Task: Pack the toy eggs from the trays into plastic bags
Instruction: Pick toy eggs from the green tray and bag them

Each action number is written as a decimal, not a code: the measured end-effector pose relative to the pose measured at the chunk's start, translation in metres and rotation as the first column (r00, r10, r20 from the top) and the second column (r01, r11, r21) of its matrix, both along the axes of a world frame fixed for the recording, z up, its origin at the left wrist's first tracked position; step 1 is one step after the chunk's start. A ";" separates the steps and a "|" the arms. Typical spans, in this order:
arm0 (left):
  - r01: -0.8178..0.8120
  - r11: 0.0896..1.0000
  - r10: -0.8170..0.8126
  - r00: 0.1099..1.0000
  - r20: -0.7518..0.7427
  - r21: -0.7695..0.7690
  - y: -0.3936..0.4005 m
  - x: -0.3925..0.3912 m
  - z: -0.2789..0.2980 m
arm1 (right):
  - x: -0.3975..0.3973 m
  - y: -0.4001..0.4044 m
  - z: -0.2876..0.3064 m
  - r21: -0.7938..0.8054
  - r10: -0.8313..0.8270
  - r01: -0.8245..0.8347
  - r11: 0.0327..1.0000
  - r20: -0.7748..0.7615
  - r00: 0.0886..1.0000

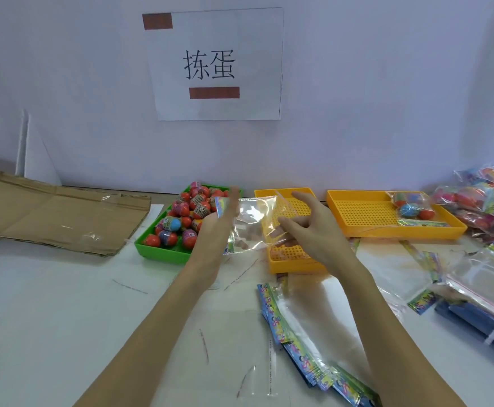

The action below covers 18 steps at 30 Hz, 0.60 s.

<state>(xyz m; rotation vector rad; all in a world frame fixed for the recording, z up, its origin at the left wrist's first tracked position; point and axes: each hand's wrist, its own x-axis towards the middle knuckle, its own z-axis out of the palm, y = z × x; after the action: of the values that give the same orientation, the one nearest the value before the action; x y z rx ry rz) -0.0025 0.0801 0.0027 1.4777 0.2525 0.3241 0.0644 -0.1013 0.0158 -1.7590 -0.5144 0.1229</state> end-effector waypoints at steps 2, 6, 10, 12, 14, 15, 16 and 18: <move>-0.036 0.989 0.026 0.997 0.073 0.146 0.003 0.000 0.000 | 0.000 0.001 0.000 -0.014 -0.008 0.008 1.000 0.009 1.000; -0.122 0.981 0.106 0.988 0.112 0.149 0.009 -0.001 0.001 | -0.002 0.002 0.003 0.061 0.022 -0.018 0.998 -0.074 0.997; -0.174 0.976 0.165 0.983 0.079 0.130 0.009 0.000 0.003 | -0.005 0.006 0.006 0.166 0.046 -0.015 0.986 -0.186 0.981; -0.166 0.972 0.154 0.985 0.083 0.167 0.008 0.000 0.003 | -0.005 0.010 0.005 0.235 0.017 0.034 0.971 -0.210 0.977; -0.169 0.966 0.151 0.983 0.104 0.198 0.008 0.000 0.003 | -0.004 0.011 0.004 0.293 -0.057 0.112 0.950 -0.189 0.980; -0.166 0.965 0.144 0.983 0.118 0.204 0.008 0.000 0.002 | -0.004 0.010 0.005 0.312 -0.091 0.143 0.939 -0.176 0.980; -0.154 0.966 0.128 0.983 0.131 0.207 0.009 0.000 0.001 | -0.003 0.008 0.006 0.329 -0.101 0.154 0.932 -0.171 0.980; -0.117 0.969 0.089 0.987 0.135 0.218 0.009 -0.001 0.001 | -0.005 0.006 0.010 0.339 -0.051 0.110 0.934 -0.179 0.983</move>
<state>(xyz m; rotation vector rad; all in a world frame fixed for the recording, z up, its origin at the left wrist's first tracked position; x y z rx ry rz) -0.0033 0.0896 0.0036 1.6642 0.1976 0.5413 0.0596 -0.0956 0.0254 -1.4054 -0.3178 0.1132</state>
